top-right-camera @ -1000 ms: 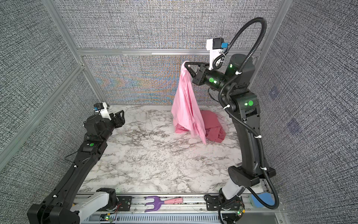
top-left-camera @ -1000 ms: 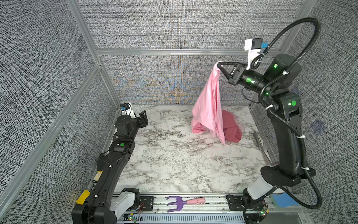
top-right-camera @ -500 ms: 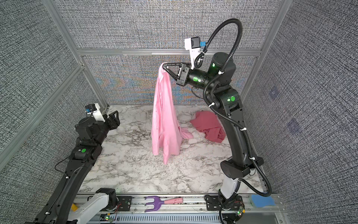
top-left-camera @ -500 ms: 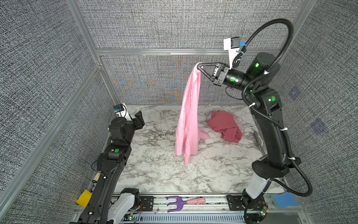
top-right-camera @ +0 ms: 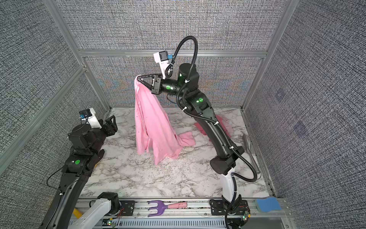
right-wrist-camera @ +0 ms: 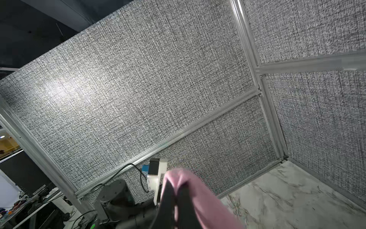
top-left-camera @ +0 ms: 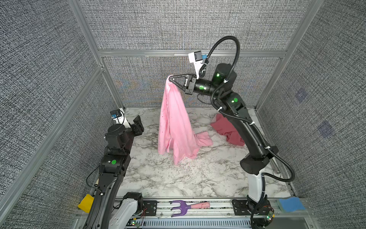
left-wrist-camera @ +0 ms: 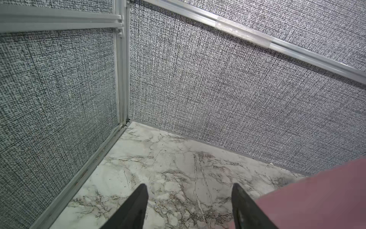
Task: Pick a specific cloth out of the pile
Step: 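Swing the held pink cloth toward the left gripper and lay it down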
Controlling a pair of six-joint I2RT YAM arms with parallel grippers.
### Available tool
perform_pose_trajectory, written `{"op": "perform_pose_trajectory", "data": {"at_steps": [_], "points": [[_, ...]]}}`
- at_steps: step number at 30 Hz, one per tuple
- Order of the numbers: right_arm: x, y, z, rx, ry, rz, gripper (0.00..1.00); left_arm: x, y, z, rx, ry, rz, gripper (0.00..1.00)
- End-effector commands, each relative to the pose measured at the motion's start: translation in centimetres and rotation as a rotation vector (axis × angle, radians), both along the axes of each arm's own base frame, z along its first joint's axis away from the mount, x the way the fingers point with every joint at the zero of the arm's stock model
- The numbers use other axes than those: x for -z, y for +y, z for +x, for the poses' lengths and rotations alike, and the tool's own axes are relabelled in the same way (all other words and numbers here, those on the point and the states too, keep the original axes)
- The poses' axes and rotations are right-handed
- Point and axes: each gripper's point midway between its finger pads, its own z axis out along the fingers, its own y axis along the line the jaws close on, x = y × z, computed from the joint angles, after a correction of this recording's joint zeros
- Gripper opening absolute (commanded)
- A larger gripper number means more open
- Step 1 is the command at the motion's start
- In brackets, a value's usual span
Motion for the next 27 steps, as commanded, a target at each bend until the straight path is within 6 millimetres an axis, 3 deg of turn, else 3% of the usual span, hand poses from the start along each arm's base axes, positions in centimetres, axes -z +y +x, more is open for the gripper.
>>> {"op": "perform_pose_trajectory", "data": {"at_steps": [1,10,17,21,25,27], "points": [[0.8,2.0,0.6,-0.006,-0.028,0.021,0.0,-0.1,0.5,-0.8,-0.019,0.014,0.02,0.69],[12.0,9.4,4.8,-0.02,0.097,-0.054,0.0,-0.8,1.1,-2.8,-0.036,0.02,0.041,0.69],[22.3,15.1,7.2,-0.042,0.239,-0.087,0.0,-1.6,1.2,-3.2,-0.034,0.001,0.049,0.69],[28.5,17.4,8.0,-0.028,0.311,-0.139,0.0,-1.2,1.0,-2.7,-0.03,0.015,0.057,0.69],[33.0,18.2,8.5,-0.006,0.354,-0.192,0.08,-0.2,0.5,-1.7,-0.009,0.023,0.05,0.69],[34.5,18.2,8.7,0.001,0.367,-0.219,0.22,0.2,0.3,-1.3,0.004,0.022,0.047,0.69]]}}
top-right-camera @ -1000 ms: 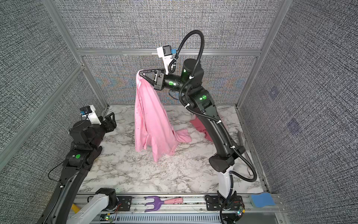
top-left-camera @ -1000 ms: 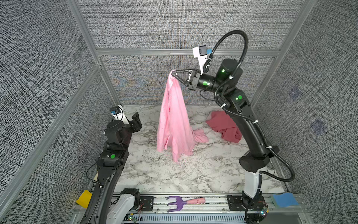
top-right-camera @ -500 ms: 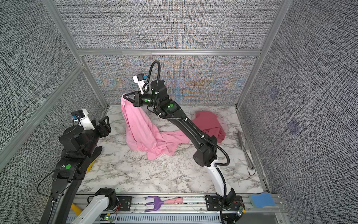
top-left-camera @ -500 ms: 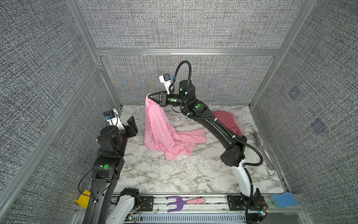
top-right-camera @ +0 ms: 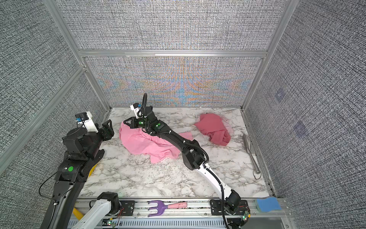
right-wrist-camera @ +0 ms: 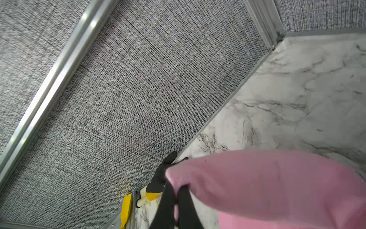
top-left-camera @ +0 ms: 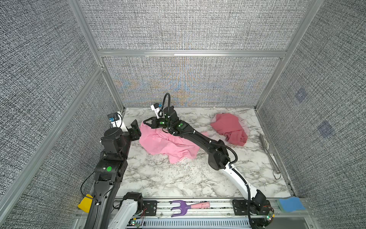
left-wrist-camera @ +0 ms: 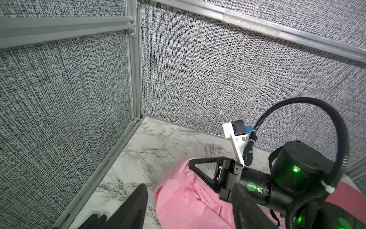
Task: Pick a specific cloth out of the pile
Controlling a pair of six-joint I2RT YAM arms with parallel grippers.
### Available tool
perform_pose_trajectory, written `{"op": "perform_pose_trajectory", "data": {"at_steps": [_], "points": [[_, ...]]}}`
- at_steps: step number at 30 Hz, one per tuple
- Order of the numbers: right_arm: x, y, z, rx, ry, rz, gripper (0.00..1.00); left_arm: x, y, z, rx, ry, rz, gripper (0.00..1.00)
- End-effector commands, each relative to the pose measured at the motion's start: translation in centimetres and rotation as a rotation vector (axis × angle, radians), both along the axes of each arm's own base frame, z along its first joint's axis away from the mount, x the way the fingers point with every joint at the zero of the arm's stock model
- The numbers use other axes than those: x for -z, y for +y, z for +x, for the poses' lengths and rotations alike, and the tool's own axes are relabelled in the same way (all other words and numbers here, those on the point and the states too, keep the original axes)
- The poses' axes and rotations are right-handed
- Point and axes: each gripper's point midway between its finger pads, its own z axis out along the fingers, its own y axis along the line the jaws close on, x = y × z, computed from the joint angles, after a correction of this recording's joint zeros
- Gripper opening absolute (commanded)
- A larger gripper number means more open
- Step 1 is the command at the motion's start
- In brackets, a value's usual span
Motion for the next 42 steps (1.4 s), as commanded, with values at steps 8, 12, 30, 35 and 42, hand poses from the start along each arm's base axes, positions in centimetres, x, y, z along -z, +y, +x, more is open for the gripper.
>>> {"op": "perform_pose_trajectory", "data": {"at_steps": [8,12,30,35,42], "points": [[-2.5,-3.3,0.8,0.075,-0.132,-0.047,0.67,1.0,-2.9,2.4,0.143,-0.035,-0.053,0.7],[-5.5,-7.6,1.8,0.156,-0.16,-0.051,0.68,1.9,-4.4,3.7,0.215,-0.012,-0.086,0.69],[-1.6,-39.0,-6.0,0.716,-0.108,-0.426,0.67,19.1,-29.4,9.1,0.71,0.379,-0.085,0.64],[0.1,-43.8,-8.4,0.797,-0.051,-0.504,0.67,23.6,-35.8,9.0,0.811,0.541,-0.045,0.64],[-0.8,-48.2,-9.8,0.889,-0.029,-0.495,0.68,28.0,-40.7,8.0,0.874,0.64,0.04,0.64]]}}
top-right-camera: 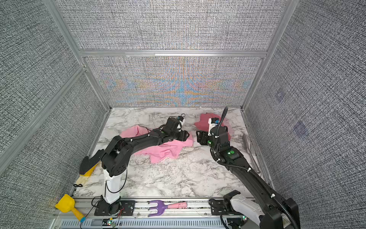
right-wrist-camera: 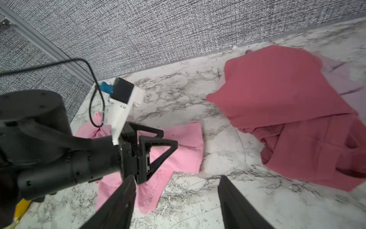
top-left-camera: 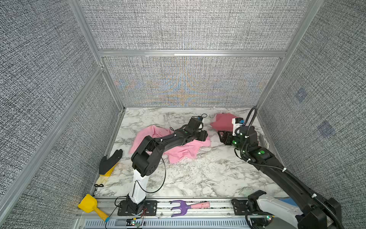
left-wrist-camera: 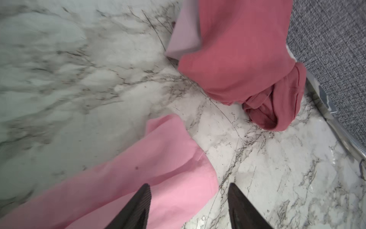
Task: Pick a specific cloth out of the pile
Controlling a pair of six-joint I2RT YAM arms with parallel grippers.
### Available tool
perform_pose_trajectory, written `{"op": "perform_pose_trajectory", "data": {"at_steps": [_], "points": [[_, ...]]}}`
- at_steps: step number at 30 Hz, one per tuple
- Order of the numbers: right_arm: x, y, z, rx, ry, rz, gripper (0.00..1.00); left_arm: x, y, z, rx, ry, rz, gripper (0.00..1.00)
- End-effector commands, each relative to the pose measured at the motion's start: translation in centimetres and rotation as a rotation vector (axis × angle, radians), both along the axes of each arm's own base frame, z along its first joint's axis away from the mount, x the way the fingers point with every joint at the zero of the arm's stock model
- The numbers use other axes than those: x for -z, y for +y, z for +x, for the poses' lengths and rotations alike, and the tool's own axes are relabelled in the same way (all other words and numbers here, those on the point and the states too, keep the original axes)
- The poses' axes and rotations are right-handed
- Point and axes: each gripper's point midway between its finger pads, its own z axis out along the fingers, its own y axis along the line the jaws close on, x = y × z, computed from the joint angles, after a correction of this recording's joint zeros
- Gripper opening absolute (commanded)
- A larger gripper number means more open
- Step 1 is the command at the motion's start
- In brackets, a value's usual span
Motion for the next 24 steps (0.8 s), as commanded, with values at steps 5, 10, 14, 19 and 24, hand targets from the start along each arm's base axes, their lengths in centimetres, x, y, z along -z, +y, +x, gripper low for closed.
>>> {"op": "perform_pose_trajectory", "data": {"at_steps": [5,10,14,19,24], "points": [[1.8,-2.4,-0.6,0.049,0.068,0.021,0.68,3.0,-1.5,-0.8,0.028,0.04,0.1,0.64],[2.2,-2.6,-0.4,0.049,0.078,0.056,0.68,4.9,-2.1,-0.7,0.021,0.045,0.183,0.61],[2.5,-2.6,-0.2,0.046,0.086,0.067,0.68,5.6,-2.3,-0.6,0.015,0.041,0.211,0.6],[2.6,-2.9,0.0,0.05,0.089,0.072,0.68,6.7,-2.2,-0.3,0.006,0.044,0.248,0.58],[2.6,-3.2,0.1,0.061,0.089,0.075,0.68,7.8,-1.8,-0.3,0.001,0.042,0.298,0.55]]}}
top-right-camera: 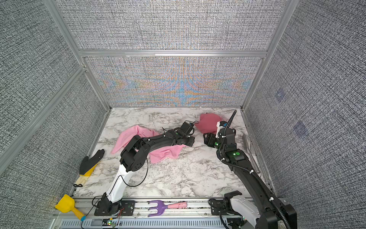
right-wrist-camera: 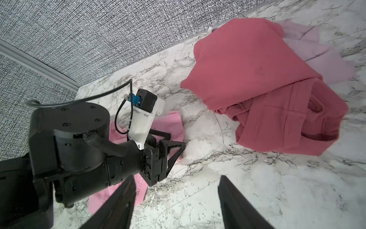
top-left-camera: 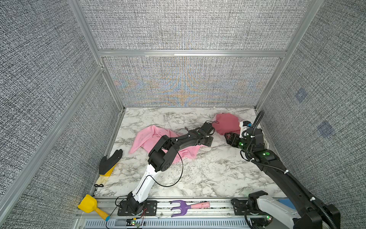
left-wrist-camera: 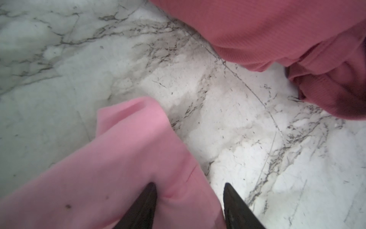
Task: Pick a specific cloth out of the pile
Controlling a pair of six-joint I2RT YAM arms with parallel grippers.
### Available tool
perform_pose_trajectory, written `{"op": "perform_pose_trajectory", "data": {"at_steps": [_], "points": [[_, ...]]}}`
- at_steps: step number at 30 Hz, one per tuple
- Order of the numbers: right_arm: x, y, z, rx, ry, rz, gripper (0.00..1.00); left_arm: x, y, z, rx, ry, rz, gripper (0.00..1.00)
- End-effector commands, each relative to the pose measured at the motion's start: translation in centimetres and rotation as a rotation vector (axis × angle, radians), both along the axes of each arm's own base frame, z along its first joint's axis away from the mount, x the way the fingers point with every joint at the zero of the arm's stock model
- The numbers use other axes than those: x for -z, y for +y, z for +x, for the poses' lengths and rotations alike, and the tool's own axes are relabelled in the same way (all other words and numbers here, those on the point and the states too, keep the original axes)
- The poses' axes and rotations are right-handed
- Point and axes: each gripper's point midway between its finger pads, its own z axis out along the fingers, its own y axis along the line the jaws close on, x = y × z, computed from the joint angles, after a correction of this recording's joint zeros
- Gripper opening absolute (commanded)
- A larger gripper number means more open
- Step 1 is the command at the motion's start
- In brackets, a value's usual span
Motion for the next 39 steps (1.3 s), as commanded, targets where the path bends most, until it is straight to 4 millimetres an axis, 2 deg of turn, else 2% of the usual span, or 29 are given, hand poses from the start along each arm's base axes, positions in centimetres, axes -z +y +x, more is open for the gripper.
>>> {"op": "perform_pose_trajectory", "data": {"at_steps": [1,6,9,11,13,16,21,26,29,32,39], "points": [[-0.3,0.0,0.3,0.004,-0.017,0.015,0.68,1.3,1.1,-0.3,-0.005,0.008,0.075,0.53],[-0.4,-0.5,0.5,0.025,-0.017,0.022,0.68,2.2,1.6,-0.3,-0.011,0.007,0.106,0.43],[-0.4,-0.7,0.6,0.037,-0.014,0.028,0.68,2.8,1.9,-0.4,-0.014,0.016,0.121,0.19],[-0.4,-0.8,0.7,0.043,-0.012,0.033,0.68,2.4,2.0,-0.3,-0.022,0.007,0.123,0.02],[-0.4,-0.9,0.7,0.046,-0.012,0.036,0.68,1.2,2.3,0.1,-0.055,-0.008,0.117,0.0],[-0.8,-0.9,0.7,0.049,-0.02,0.043,0.68,-2.0,2.2,0.8,-0.075,-0.062,0.089,0.0],[-1.5,-0.8,0.9,0.05,-0.031,0.06,0.68,-9.6,2.4,2.2,-0.118,-0.18,0.024,0.0],[-2.0,-0.4,1.0,0.038,-0.044,0.086,0.68,-15.5,4.5,3.1,-0.168,-0.267,-0.024,0.0],[-2.4,-0.2,1.0,0.032,-0.053,0.101,0.68,-19.1,7.1,3.6,-0.211,-0.305,-0.072,0.0],[-2.7,0.0,1.1,0.027,-0.062,0.115,0.68,-21.9,10.3,4.1,-0.267,-0.354,-0.11,0.0],[-3.2,0.6,1.5,0.01,-0.077,0.151,0.68,-26.3,19.1,4.1,-0.411,-0.472,-0.144,0.0]]}}
